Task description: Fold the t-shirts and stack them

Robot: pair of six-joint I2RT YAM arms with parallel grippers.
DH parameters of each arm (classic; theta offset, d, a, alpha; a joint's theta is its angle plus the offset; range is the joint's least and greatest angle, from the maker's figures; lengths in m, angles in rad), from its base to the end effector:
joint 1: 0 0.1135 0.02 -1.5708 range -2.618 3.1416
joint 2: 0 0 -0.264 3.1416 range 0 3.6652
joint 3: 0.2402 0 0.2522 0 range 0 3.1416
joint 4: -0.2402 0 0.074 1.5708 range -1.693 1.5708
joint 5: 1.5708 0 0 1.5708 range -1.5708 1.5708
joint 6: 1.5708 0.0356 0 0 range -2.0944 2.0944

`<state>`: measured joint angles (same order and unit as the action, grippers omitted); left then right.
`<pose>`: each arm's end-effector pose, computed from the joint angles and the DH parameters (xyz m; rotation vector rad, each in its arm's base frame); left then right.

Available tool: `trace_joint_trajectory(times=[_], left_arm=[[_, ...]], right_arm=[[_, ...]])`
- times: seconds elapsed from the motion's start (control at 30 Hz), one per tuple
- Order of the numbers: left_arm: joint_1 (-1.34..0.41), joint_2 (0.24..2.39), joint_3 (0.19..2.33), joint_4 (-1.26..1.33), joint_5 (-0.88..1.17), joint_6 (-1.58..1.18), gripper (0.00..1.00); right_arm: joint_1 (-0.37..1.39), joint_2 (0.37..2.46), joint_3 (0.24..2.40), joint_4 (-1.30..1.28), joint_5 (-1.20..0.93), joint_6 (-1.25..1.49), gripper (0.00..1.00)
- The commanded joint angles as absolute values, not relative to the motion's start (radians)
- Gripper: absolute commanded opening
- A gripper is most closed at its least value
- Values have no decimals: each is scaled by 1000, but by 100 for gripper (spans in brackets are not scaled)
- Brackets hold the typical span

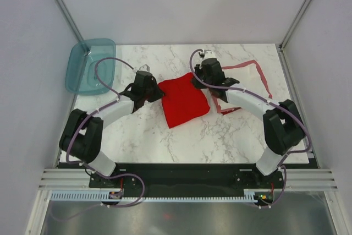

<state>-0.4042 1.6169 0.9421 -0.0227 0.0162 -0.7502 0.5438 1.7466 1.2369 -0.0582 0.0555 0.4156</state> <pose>0.3169 -0.1362 0.2006 -0.3952 2.3132 -0.6136 0.3447 0.2061 0.2474 -0.1065 2.1772 0.4977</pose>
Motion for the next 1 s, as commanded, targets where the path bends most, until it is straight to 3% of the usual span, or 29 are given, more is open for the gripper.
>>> trace_joint_trajectory(times=[0.0, 0.33, 0.53, 0.97], left_arm=[[-504, 1480, 905, -17, -103, -745, 2], [-735, 1327, 876, -31, -149, -831, 2], [-919, 1428, 1018, -60, -199, -856, 2], [-1000, 1793, 1486, -98, -242, -831, 2]], right_arm=[[540, 1611, 1174, -18, 118, 446, 0], [514, 1252, 1063, -254, 400, 483, 0], [321, 1151, 1039, -348, 359, 468, 0], [-37, 1281, 1181, -371, 202, 503, 0]])
